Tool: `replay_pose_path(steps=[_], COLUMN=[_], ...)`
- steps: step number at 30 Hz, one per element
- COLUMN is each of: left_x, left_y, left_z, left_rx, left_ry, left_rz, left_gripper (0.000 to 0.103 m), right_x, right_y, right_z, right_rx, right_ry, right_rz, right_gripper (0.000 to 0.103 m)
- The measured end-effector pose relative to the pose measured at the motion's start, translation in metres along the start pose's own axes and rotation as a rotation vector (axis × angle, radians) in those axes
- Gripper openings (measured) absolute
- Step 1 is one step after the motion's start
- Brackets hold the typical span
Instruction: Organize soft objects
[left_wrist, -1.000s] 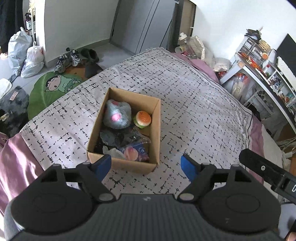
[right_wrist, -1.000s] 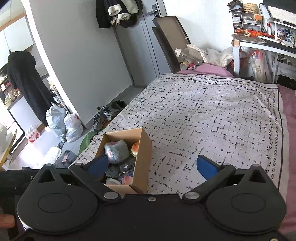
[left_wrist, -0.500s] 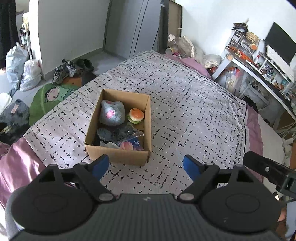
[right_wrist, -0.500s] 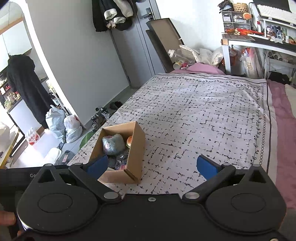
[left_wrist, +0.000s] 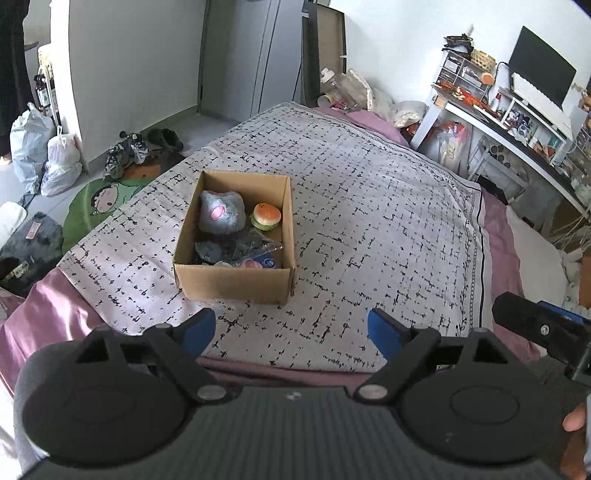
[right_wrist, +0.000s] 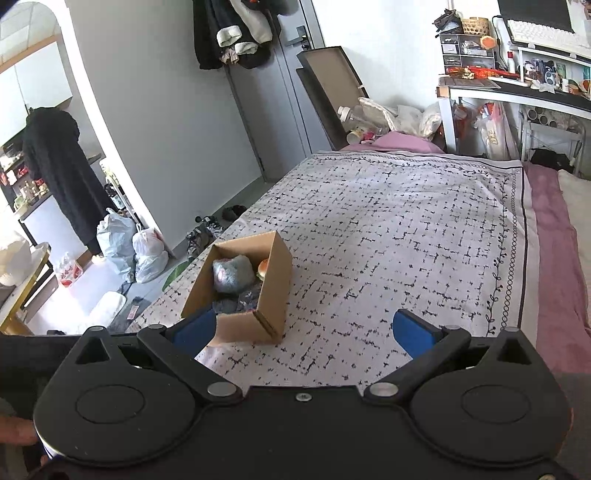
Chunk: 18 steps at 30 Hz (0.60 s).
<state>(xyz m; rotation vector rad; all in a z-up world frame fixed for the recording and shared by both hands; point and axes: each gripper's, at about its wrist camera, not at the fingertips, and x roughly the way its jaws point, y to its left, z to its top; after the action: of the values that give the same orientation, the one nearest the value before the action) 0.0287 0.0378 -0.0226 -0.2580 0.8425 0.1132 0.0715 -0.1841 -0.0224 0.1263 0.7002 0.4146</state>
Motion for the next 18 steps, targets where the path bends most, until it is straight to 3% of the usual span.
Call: replay_pose_path(steps=[18], left_x=[-0.02], left_y=[-0.001], left_z=[-0.014], left_rx=[0.06], left_ry=[-0.035], left_rz=[0.019], left_gripper=[0.089], right_x=[-0.02], right_y=[-0.004], right_z=[-0.012], right_rx=[0.011], right_ry=[-0.021], right_rz=[-0.017], right_gripper=[0.103])
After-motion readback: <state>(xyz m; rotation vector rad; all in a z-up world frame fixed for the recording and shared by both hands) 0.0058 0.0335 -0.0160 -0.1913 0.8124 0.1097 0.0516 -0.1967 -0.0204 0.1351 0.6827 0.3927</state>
